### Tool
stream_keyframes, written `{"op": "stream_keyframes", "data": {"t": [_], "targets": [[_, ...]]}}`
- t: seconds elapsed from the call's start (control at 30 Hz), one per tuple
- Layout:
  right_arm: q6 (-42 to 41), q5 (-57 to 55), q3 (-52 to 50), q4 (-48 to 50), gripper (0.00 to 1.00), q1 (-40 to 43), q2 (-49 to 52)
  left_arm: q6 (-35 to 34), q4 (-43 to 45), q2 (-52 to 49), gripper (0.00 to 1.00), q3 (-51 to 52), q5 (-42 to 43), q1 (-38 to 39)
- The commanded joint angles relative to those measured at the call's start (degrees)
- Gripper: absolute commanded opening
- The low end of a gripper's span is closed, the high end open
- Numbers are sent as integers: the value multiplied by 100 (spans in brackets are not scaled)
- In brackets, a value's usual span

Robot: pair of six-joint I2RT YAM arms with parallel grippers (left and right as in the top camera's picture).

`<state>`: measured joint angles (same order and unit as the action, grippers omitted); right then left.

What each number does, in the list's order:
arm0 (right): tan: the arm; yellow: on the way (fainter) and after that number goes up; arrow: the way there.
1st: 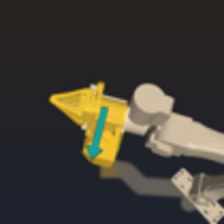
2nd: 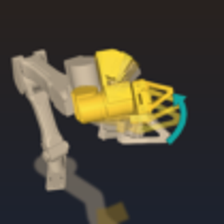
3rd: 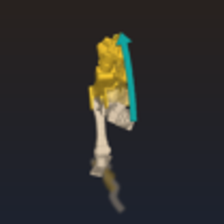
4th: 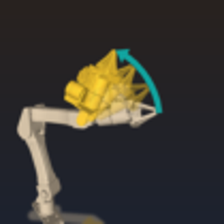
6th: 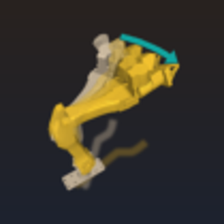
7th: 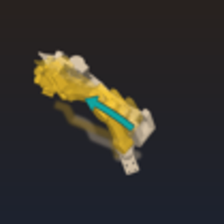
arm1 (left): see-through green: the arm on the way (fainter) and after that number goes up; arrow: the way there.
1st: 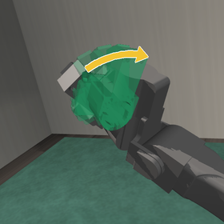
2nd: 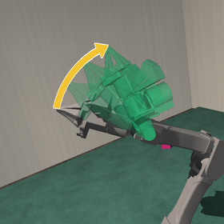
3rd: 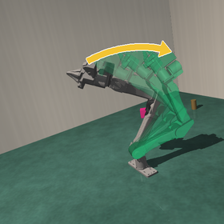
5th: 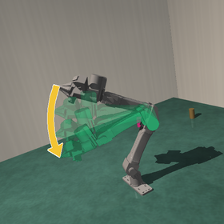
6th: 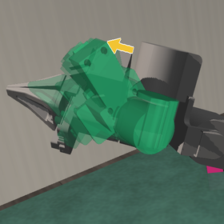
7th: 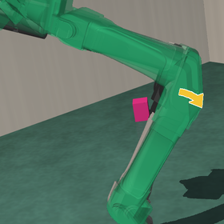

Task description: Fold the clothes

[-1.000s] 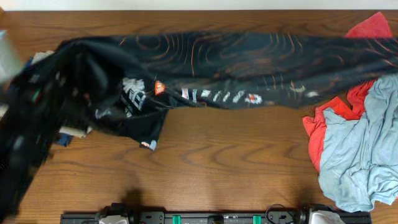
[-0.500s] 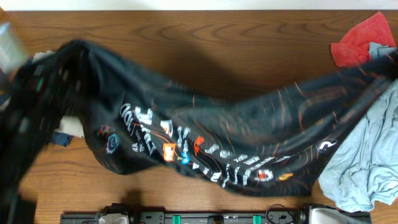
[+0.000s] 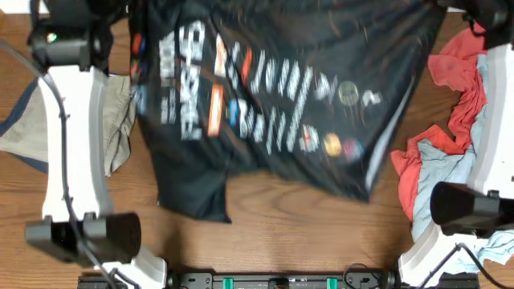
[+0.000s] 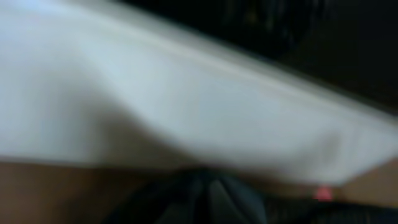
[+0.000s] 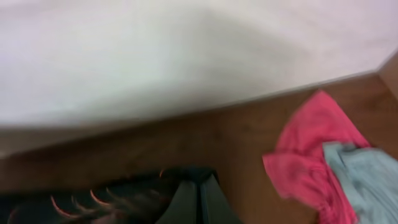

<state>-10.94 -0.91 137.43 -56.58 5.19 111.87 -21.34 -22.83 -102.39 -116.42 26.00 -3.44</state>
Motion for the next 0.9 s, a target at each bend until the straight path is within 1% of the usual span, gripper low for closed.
{"op": "stream_keyframes", "data": {"t": [0.0,0.1,0.13,0.2,0.27,0.33,0.37,0.4,0.43,0.47,0.5,0.53,0.57,0.6,0.63,0.7,0.73,0.8,0.87], "targets": [[-103,-11,149,568,1,83,-310,-1351,979,120,6,-83,-4,-264],[-146,-35,166,933,1,181,-520,-1928,2026,133,6,-173,177,-466],[-173,-35,166,953,1,221,-588,-2131,2216,133,6,-275,310,-553],[-188,-33,166,839,1,308,-730,-2306,2304,136,7,-518,844,-745],[-186,-35,164,540,1,345,-809,-2302,2055,144,6,-669,1690,-863],[-160,-33,164,28,1,343,-835,-2155,1473,168,6,-678,2734,-929],[-129,-33,164,-249,1,341,-835,-1974,1019,173,6,-678,3235,-944],[-70,-33,162,-577,1,334,-817,-1613,291,170,6,-675,3738,-946],[-50,-37,157,-866,1,332,-798,-1165,-496,170,6,-669,4013,-944],[-4,-35,153,-1263,1,332,-756,-481,-1615,166,6,-660,4092,-929],[24,-35,153,-1585,1,332,-710,208,-2618,162,6,-640,3976,-896],[33,-35,153,-1950,1,332,-647,962,-3668,140,6,-599,3620,-852],[59,-39,153,-2256,1,332,-581,1469,-4387,114,6,-553,3176,-811],[98,-46,151,-2592,1,332,-503,1899,-5099,70,6,-476,2527,-737],[101,-85,142,-2918,1,332,-411,2111,-5639,24,6,-361,1888,-640],[101,-105,105,-3418,1,332,-260,2251,-6269,-46,6,-48,997,-452],[101,-105,59,-3679,1,332,-168,2310,-6446,-61,6,225,658,-334],[125,-109,-96,-4081,1,332,-9,2308,-6496,-61,6,835,376,-155],[179,-98,-472,-4074,1,332,44,2312,-6430,-61,6,1502,216,-4]]}}
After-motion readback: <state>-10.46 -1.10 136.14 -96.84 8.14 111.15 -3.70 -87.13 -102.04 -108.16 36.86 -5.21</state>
